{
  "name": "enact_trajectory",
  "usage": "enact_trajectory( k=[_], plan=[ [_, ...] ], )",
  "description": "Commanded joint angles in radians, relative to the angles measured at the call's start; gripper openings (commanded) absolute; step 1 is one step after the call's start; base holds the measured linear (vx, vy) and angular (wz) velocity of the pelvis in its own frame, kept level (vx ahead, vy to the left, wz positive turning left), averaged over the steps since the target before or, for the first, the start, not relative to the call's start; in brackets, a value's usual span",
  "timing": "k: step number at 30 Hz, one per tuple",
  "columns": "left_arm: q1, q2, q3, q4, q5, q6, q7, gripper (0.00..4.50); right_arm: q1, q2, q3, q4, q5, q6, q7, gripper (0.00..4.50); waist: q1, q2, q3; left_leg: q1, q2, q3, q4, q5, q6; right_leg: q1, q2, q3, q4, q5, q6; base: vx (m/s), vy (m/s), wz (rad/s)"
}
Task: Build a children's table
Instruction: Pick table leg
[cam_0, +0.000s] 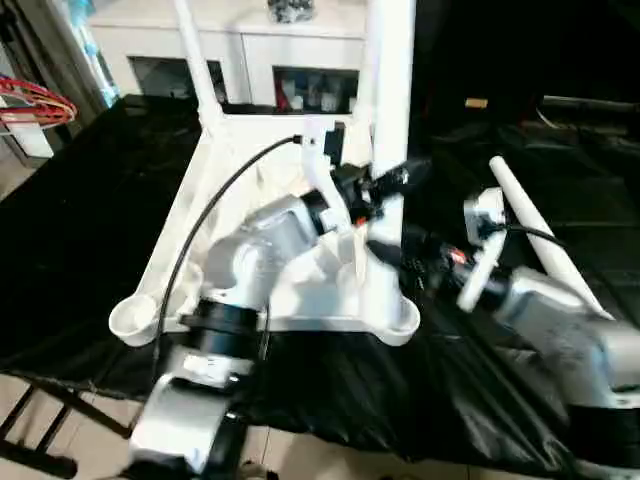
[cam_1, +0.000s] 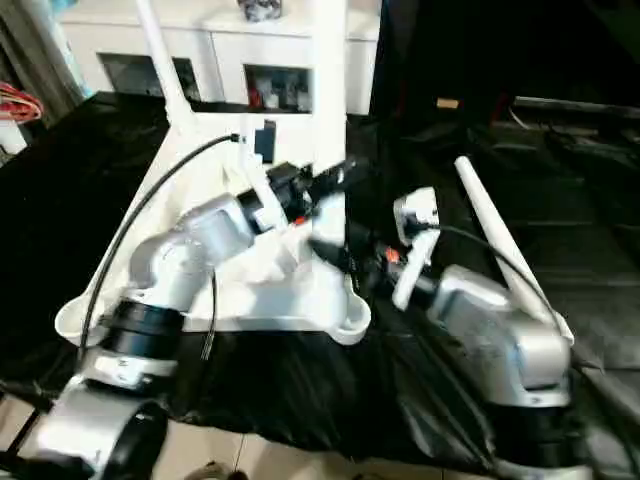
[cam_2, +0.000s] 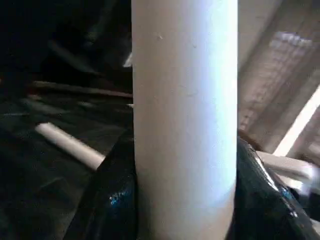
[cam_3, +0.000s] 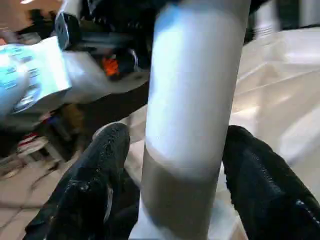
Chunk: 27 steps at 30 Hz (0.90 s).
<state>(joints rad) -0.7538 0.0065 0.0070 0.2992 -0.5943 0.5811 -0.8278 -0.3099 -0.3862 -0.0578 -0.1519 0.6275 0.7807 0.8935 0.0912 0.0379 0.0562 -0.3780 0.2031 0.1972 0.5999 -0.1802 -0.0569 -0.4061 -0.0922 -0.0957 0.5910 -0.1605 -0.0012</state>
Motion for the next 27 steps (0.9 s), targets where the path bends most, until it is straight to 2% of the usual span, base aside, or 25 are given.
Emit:
enact_trajectory(
  k=[1,2,3,4,6,8,15,17,18,22,23,27],
  plan=[
    [-0.022,0.007,-0.017,-0.033,-0.016,0.008,-0.052,1.86,0.003,-0.016,0.016,-0.004,0.020,0.016,0.035,3.15,0.004,-0.021,-0.075,0.011,0.025,-0.015,-0.063,-0.139,0.058,0.058,-0.055,0.046,-0.072,-0.275,-0.173,0.000,0.000,0.00],
    [-0.026,0.020,-0.026,-0.046,-0.041,0.013,-0.128,1.86,0.005,-0.052,0.042,-0.007,0.036,0.034,0.091,3.15,0.004,-0.021,-0.075,0.010,0.022,-0.014,-0.062,-0.138,0.059,0.059,-0.055,0.045,-0.073,-0.278,-0.175,0.000,0.000,0.00],
    [-0.026,0.020,-0.026,-0.046,-0.041,0.013,-0.128,1.86,0.005,-0.052,0.042,-0.007,0.036,0.034,0.091,3.15,0.005,-0.022,-0.075,0.010,0.022,-0.014,-0.062,-0.136,0.060,0.061,-0.055,0.045,-0.072,-0.280,-0.175,0.000,0.000,0.00],
    [-0.027,0.024,-0.028,-0.048,-0.050,0.014,-0.151,1.86,0.005,-0.062,0.050,-0.007,0.040,0.039,0.104,2.86,0.005,-0.022,-0.074,0.009,0.022,-0.014,-0.061,-0.134,0.062,0.060,-0.055,0.046,-0.072,-0.279,-0.177,0.000,0.000,0.00],
    [-0.031,0.030,-0.032,-0.053,-0.072,0.020,-0.191,1.86,-0.004,-0.069,0.059,0.009,0.038,0.038,0.115,2.79,0.005,-0.022,-0.074,0.010,0.022,-0.014,-0.061,-0.140,0.060,0.059,-0.055,0.046,-0.073,-0.292,-0.175,0.000,0.000,0.00],
    [-0.035,0.029,-0.030,-0.052,-0.082,0.027,-0.208,1.86,-0.013,-0.069,0.061,0.019,0.040,0.039,0.121,2.62,0.004,-0.020,-0.074,0.010,0.023,-0.015,-0.061,-0.144,0.053,0.059,-0.055,0.045,-0.074,-0.303,-0.176,0.000,0.000,0.00],
    [-0.042,0.018,-0.023,-0.036,-0.080,0.014,-0.208,1.86,-0.015,-0.063,0.065,0.020,0.050,0.037,0.119,1.98,0.003,-0.020,-0.075,0.012,0.023,-0.015,-0.061,-0.148,0.048,0.059,-0.054,0.045,-0.074,-0.306,-0.172,0.000,0.000,0.00],
    [-0.044,0.019,-0.020,-0.031,-0.081,0.011,-0.211,1.86,-0.012,-0.060,0.066,0.019,0.050,0.032,0.115,1.94,0.004,-0.021,-0.076,0.011,0.023,-0.015,-0.060,-0.147,0.048,0.060,-0.054,0.045,-0.074,-0.304,-0.171,0.000,0.000,0.00],
    [-0.045,0.020,-0.018,-0.029,-0.083,0.015,-0.208,2.42,-0.011,-0.056,0.066,0.018,0.048,0.029,0.110,1.92,0.004,-0.018,-0.076,0.011,0.023,-0.015,-0.060,-0.143,0.048,0.059,-0.053,0.045,-0.073,-0.296,-0.172,0.000,0.000,0.00],
    [-0.053,0.006,0.009,-0.031,-0.090,0.009,-0.164,2.65,-0.009,-0.038,0.061,0.009,0.031,0.009,0.075,1.91,0.004,-0.018,-0.077,0.011,0.023,-0.015,-0.059,-0.138,0.049,0.060,-0.053,0.045,-0.070,-0.277,-0.183,0.000,0.000,0.00],
    [-0.053,0.006,0.009,-0.031,-0.090,0.009,-0.164,2.83,-0.009,-0.038,0.061,0.009,0.031,0.009,0.075,1.91,0.003,-0.018,-0.077,0.011,0.023,-0.015,-0.059,-0.138,0.048,0.060,-0.053,0.045,-0.070,-0.274,-0.185,0.000,0.000,0.00],
    [-0.052,-0.014,0.015,-0.034,-0.027,-0.053,-0.056,2.96,-0.016,-0.007,0.056,0.001,-0.012,-0.021,-0.006,1.90,0.001,-0.018,-0.077,0.011,0.023,-0.016,-0.059,-0.139,0.042,0.060,-0.052,0.044,-0.071,-0.269,-0.180,0.000,0.000,0.00]
  ],
)
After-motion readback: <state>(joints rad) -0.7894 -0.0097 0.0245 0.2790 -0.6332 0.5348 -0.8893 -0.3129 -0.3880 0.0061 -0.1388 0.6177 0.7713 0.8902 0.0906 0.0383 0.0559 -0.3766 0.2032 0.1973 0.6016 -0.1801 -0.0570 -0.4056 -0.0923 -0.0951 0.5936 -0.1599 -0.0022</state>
